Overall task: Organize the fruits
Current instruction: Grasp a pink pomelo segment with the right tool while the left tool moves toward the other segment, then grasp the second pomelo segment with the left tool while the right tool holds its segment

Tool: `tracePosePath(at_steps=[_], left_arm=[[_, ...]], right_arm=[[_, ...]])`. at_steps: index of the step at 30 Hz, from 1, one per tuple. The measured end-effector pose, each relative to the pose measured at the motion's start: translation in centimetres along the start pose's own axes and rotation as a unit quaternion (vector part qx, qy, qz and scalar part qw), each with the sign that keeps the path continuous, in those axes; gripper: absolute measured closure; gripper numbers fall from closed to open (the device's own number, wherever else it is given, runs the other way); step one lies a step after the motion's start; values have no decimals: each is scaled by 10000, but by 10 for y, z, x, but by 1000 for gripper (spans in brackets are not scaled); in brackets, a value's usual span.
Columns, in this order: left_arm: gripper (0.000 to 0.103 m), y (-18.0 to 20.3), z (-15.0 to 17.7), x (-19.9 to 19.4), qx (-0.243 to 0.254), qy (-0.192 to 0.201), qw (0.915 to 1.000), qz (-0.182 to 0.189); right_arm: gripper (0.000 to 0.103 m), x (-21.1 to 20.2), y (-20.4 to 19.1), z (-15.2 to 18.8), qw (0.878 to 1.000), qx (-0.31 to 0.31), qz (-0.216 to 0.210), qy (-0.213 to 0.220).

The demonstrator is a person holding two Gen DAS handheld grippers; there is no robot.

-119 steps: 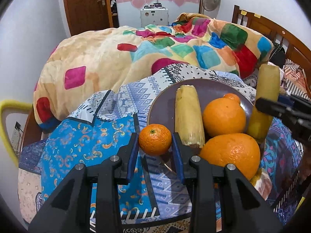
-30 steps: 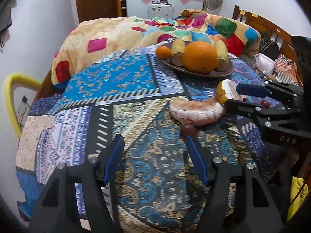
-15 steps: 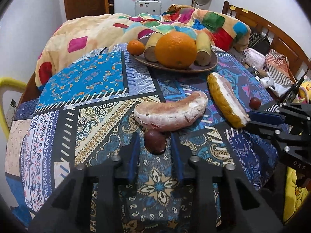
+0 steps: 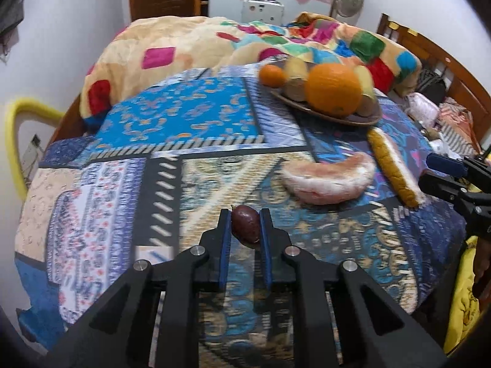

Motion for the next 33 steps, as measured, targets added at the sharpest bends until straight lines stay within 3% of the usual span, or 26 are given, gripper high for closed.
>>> tracePosePath(at_steps=[5, 8, 10, 17, 21, 24, 28, 33], left_arm=[[83, -5, 2, 0, 38, -75, 9999, 68], [67, -1, 5, -2, 175, -58, 9998, 13], [48, 2, 9, -5, 198, -26, 9998, 26], [45, 25, 3, -18, 288, 97, 9994, 138], [35, 47, -3, -18, 299, 106, 9991, 269], [34, 62, -7, -11, 307, 20, 9991, 295], [24, 77, -14, 4, 143, -91, 9996, 245], [20, 95, -18, 24, 110, -226, 9996, 159]], right_arm=[[46, 25, 2, -6, 9996, 181, -102, -201], [42, 35, 3, -3, 9992, 248, -92, -288], [42, 38, 1, 0, 9993, 211, -62, -314], [51, 32, 0, 5, 9995, -109, 39, -298], [53, 26, 5, 8, 9998, -51, -30, -198], [53, 19, 9, 10, 9999, -21, -50, -88], [53, 6, 17, 6, 9999, -28, 24, 111], [53, -11, 32, 2, 9994, 22, 105, 331]])
Point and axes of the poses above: each gripper's, at about its wrist camera, not at the fingertips, and x roughly the way its jaws point, y to its right, z to its underside, the point moved 6 cm from there along x, roughly the way its jaws point, and after that the axes turned 15 degrees about -x, right-handed, at the moved point
